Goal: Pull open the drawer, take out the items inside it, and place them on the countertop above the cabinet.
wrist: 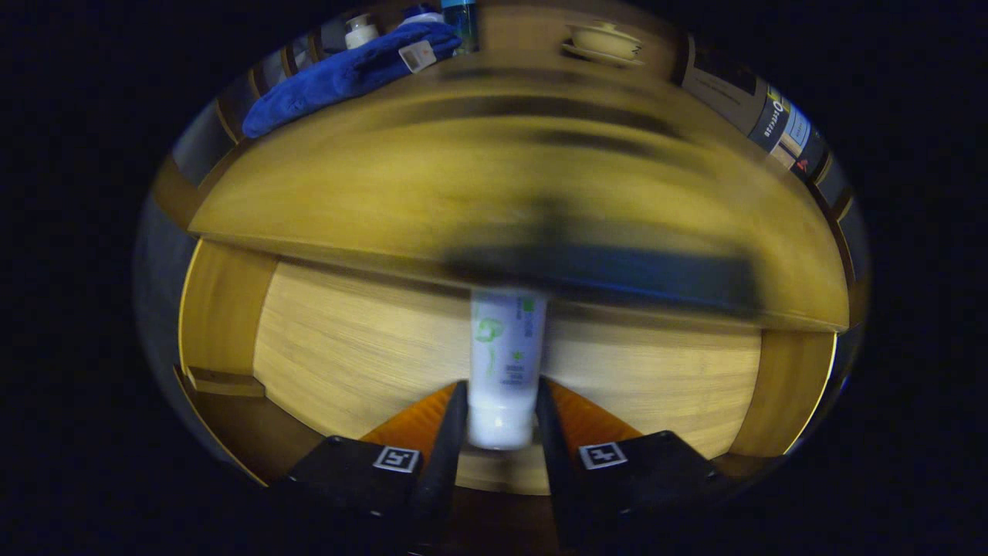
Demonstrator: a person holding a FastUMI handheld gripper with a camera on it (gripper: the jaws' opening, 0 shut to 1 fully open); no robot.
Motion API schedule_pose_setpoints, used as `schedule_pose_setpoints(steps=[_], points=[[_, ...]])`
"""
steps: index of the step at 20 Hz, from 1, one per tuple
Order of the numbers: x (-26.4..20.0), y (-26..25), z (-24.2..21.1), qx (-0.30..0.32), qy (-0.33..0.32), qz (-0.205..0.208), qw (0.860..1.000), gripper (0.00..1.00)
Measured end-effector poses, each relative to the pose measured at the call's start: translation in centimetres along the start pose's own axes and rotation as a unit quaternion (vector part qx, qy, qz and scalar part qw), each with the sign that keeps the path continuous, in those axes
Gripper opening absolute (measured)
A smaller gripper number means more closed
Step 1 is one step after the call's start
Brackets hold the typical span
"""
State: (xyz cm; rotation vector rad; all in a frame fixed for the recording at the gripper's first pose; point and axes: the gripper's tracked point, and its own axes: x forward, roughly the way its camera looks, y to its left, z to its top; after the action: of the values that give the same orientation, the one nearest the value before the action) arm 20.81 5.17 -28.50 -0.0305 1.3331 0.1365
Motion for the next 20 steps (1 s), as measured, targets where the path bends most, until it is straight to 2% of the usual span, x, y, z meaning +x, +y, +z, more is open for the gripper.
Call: schedule_pose_setpoints(steps=[2, 5, 8, 13, 14, 15, 16, 19, 20], points=[[-1.7, 0.1, 2.4, 0.008, -0.002, 0.018, 1.000, 0.57], [-5.2, 1.8, 7.2, 0.008, -0.016, 0.073, 0.997, 0.50], [-9.6, 3.8, 12.1, -0.019, -0.017, 0.123, 0.992, 0.50], [-17.0, 5.7, 22.9, -0.066, -0.039, 0.172, 0.982, 0.50], [-19.6, 5.1, 19.8, -0.074, -0.045, 0.181, 0.980, 0.50], [-22.6, 6.7, 20.9, -0.083, -0.049, 0.191, 0.977, 0.50], [-21.9, 7.1, 24.6, -0.089, -0.053, 0.202, 0.974, 0.50], [-28.2, 6.4, 31.2, -0.107, -0.081, 0.227, 0.965, 0.50], [-27.7, 7.5, 27.8, -0.111, -0.104, 0.225, 0.962, 0.50]])
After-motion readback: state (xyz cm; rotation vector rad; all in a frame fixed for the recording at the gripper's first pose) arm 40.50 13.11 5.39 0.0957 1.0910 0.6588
